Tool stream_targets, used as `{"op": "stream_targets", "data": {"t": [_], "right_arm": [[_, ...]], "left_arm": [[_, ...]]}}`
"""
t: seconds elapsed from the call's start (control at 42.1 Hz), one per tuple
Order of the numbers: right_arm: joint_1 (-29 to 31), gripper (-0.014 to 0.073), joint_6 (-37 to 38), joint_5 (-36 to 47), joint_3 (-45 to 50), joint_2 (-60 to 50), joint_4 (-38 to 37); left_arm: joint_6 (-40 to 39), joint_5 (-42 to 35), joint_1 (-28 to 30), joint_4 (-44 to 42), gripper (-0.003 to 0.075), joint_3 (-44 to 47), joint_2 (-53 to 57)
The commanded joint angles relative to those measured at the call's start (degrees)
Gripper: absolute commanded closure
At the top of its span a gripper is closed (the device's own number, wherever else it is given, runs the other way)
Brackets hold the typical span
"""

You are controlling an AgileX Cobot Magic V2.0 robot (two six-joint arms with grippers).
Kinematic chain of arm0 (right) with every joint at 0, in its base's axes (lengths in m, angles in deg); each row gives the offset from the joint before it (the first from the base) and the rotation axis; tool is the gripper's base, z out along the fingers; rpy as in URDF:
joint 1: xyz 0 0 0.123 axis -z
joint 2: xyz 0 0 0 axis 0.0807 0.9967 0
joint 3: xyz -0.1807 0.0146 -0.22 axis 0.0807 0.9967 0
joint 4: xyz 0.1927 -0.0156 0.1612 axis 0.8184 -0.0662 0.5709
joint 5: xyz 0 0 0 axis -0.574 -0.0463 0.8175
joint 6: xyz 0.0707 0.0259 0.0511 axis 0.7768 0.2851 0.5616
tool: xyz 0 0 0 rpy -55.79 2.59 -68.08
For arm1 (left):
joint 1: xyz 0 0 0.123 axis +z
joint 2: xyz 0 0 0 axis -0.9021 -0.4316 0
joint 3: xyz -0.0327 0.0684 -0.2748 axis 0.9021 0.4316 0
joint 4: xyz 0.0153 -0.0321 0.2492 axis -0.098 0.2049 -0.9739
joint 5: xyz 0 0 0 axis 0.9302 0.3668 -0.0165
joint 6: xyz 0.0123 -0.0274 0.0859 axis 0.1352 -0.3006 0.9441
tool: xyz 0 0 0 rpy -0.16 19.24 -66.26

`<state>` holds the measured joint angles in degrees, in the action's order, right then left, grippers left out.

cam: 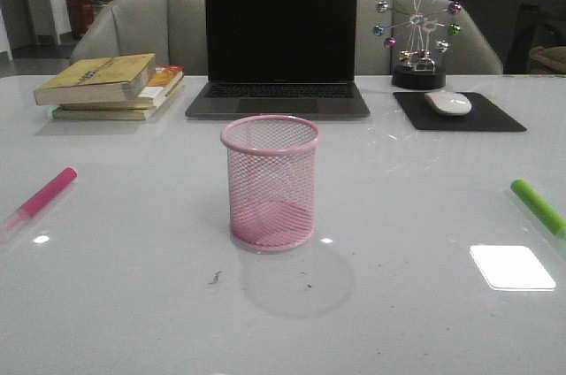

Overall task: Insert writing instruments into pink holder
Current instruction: 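Move the right gripper down over the green marker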

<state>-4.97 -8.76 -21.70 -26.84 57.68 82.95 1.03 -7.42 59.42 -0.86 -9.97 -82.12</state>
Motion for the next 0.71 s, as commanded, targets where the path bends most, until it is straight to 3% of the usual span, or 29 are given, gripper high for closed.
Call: {"op": "stream_targets", "data": {"t": [0.0, 0.688], "right_arm": [[0.3, 0.054, -0.7, 5.2, -0.7, -1.2, 0.1], [0.3, 0.054, -0.7, 5.2, -0.7, -1.2, 0.1]], "left_arm": [[-0.1, -4.8, 0.0, 0.1, 0.062, 0.0, 1.0], [-0.1, -5.4, 0.0, 0.1, 0.062, 0.0, 1.0]]}}
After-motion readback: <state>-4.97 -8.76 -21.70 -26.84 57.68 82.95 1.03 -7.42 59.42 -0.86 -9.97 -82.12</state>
